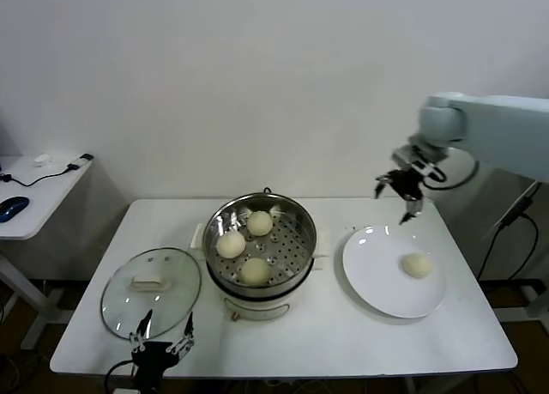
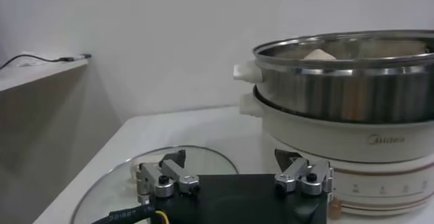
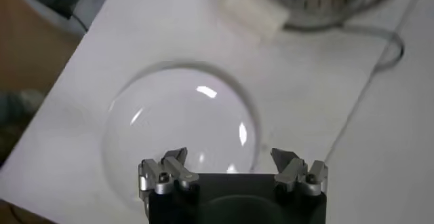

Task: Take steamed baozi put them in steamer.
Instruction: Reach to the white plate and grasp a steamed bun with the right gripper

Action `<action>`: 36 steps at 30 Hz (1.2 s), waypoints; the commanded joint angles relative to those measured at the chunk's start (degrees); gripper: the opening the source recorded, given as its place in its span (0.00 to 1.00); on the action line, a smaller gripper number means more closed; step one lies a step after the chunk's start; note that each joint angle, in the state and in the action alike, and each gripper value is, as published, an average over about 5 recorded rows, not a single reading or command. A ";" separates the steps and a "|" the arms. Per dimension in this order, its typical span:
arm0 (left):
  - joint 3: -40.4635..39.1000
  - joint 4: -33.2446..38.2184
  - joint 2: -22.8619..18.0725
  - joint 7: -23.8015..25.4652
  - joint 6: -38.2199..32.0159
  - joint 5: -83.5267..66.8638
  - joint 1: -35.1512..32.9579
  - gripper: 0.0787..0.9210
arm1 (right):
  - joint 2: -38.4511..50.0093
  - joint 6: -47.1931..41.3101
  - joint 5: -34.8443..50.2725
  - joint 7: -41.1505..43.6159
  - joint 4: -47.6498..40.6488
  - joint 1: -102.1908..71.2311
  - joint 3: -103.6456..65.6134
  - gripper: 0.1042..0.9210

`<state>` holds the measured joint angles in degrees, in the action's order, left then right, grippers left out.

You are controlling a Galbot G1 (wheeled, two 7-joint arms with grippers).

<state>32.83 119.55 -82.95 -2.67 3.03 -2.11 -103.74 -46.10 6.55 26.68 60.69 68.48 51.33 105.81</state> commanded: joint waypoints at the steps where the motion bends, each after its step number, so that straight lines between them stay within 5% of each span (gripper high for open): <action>1: 0.02 -0.07 -0.31 0.09 0.09 0.13 0.05 0.88 | 13.54 -10.50 -8.01 -1.84 -7.18 -18.59 -12.09 0.88; 15: 0.60 -0.46 -1.33 0.33 0.40 0.84 -0.24 0.88 | 3.57 -10.43 -11.41 -3.19 -20.40 -36.99 -27.32 0.88; 36: 0.42 -0.95 -1.54 0.30 0.19 1.31 -0.50 0.88 | 0.27 -9.24 -13.04 -4.66 -23.46 -39.98 -31.66 0.86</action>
<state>33.25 118.56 -84.52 -2.37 3.27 -0.79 -104.23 -45.17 -2.75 14.45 56.37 46.48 13.55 76.54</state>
